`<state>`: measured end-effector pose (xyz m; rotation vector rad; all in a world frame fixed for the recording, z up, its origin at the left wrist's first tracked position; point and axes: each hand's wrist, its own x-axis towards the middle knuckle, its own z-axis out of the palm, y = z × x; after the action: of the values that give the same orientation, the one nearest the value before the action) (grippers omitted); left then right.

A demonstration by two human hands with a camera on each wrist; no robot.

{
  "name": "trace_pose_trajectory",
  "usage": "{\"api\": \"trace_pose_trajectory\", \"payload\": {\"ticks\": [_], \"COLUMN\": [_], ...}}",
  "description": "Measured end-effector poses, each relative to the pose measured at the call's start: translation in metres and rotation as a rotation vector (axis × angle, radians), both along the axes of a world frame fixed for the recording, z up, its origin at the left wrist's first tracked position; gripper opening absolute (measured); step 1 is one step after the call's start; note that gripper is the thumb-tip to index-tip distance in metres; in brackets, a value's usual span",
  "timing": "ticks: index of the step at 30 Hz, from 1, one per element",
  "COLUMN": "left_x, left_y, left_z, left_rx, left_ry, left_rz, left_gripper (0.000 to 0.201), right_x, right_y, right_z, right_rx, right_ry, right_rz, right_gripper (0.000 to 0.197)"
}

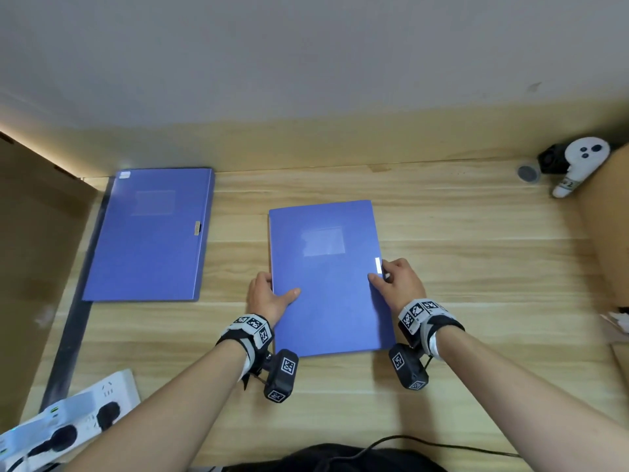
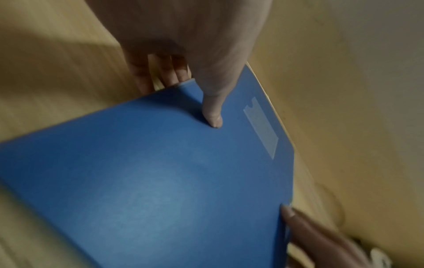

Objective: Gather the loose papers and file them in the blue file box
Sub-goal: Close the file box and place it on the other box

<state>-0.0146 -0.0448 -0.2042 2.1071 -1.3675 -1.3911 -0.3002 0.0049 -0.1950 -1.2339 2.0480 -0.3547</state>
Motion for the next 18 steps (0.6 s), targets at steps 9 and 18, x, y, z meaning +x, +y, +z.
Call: {"api": "trace_pose_trajectory", "payload": {"ticks": [9, 18], "left_x": [0.009, 0.048], "left_y": [0.030, 0.055], "left_z": [0.061, 0.095], "left_rx": [-0.087, -0.168], "left_ry": [0.255, 0.357], "left_rz": [0.001, 0.145], "left_gripper": [0.045, 0.055], "right_x": [0.004, 0.044], "right_y": [0.017, 0.014], "right_z": [0.006, 0.039], "right_rx": [-0.132, -0.257], "right_ry": [-0.281, -0.433], "right_rz": [-0.084, -0.141], "right_gripper": [0.037, 0.020]}}
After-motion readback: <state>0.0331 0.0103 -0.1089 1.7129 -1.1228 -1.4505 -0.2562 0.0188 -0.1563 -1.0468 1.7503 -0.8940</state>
